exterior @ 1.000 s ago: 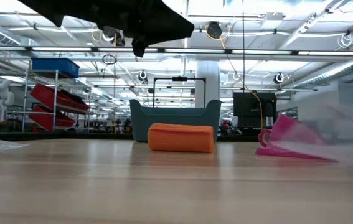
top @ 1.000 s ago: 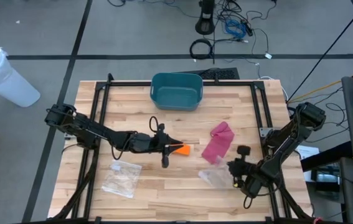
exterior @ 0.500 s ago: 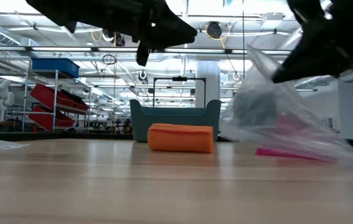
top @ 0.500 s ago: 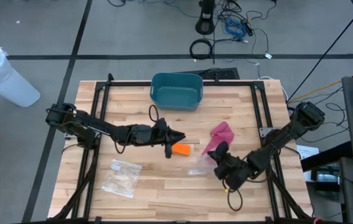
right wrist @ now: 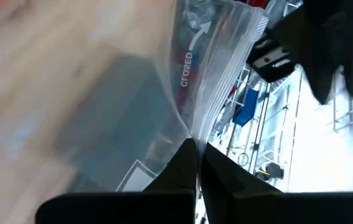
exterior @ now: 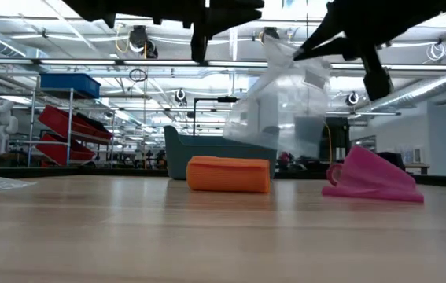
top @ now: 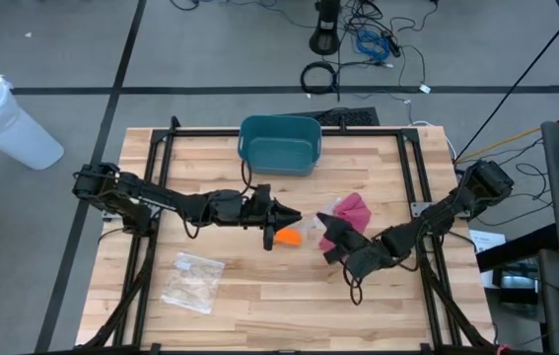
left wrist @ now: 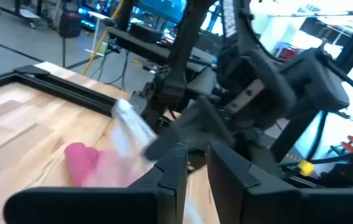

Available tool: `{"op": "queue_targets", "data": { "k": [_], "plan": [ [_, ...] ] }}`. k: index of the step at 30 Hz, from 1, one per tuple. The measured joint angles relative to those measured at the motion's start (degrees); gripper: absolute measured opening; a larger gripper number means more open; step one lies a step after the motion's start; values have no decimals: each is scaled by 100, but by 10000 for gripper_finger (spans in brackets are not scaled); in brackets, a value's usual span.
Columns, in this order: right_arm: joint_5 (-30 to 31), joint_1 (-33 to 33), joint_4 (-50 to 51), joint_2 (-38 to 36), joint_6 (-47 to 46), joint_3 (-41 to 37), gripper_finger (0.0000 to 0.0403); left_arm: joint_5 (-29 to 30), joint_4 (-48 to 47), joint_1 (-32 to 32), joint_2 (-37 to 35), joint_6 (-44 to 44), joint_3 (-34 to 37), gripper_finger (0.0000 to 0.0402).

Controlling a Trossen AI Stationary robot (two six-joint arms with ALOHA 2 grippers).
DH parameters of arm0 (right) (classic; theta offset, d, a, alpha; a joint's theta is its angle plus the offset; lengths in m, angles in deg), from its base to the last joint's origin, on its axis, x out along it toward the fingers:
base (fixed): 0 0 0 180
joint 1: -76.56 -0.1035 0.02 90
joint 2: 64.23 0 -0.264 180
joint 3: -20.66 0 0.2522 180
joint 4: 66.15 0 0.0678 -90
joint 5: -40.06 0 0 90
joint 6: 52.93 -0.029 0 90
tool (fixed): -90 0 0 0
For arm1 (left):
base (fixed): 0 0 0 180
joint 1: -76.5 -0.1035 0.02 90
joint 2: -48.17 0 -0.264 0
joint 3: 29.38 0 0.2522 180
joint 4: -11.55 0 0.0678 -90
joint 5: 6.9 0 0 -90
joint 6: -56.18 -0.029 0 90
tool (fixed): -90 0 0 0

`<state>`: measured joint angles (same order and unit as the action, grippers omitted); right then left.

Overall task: Roll bandage
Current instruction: Put the rolled orange bandage into the right transparent zip lock

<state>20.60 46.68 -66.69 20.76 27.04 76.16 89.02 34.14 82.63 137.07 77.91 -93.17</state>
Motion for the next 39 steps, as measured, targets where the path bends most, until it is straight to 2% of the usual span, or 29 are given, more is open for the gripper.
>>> {"op": "queue_targets", "data": {
  "k": [7,12,18,22,39],
  "plan": [
    [-165,391,-294,4,449,0,0,10,-899,-109,0,-272,-344,109],
    [-357,667,-750,4,840,0,0,145,-1394,-219,0,-400,-560,124],
    [-1104,857,-1097,1,941,0,0,334,-1727,-383,0,-600,-569,125],
    [-1385,974,-1180,1,963,0,0,389,-1933,-486,0,-563,-569,125],
    [-1556,1524,-1280,1,922,0,0,203,-2276,-690,118,-513,-563,125]
  ]
}}
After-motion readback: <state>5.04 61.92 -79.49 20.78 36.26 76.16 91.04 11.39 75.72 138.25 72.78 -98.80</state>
